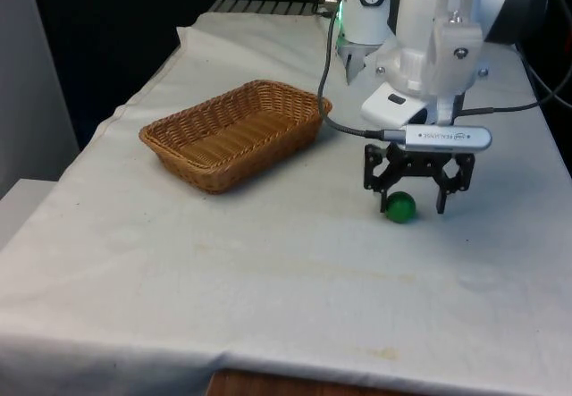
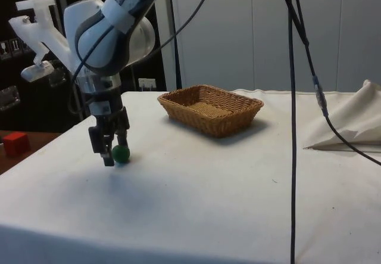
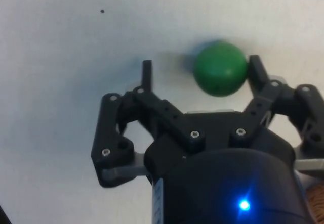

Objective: Pick up the ball and place it into the basket.

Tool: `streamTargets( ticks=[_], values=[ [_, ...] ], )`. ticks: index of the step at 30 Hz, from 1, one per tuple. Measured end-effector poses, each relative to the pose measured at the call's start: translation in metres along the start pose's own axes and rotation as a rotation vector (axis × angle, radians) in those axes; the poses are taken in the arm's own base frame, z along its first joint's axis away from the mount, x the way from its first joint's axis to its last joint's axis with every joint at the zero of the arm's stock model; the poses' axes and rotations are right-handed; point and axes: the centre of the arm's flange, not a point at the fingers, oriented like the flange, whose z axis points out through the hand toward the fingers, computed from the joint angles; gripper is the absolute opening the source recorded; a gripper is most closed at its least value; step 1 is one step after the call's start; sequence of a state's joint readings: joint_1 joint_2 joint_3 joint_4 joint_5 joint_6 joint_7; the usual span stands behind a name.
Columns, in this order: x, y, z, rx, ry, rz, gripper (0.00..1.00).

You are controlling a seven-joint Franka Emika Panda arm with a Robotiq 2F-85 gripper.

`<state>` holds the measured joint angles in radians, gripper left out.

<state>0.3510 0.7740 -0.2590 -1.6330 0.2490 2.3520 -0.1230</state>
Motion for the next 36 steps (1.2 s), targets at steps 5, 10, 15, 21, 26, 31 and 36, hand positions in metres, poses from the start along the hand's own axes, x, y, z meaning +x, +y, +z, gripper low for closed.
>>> streamTargets(
  ticks=[5, 10, 15, 21, 26, 31, 36],
  values=[
    [0.000, 0.000, 0.000, 0.000, 0.000, 0.001, 0.19],
    [0.000, 0.000, 0.000, 0.000, 0.001, 0.001, 0.00],
    [0.000, 0.000, 0.000, 0.000, 0.001, 0.001, 0.00],
    [0.001, -0.001, -0.014, 0.006, 0.003, 0.000, 0.00],
    [-0.009, 0.000, -0.034, 0.010, -0.001, -0.004, 0.00],
    [-0.021, -0.001, -0.050, 0.017, 0.001, -0.007, 0.00],
    [-0.033, 0.001, -0.067, 0.021, 0.005, -0.010, 0.00]
  ],
)
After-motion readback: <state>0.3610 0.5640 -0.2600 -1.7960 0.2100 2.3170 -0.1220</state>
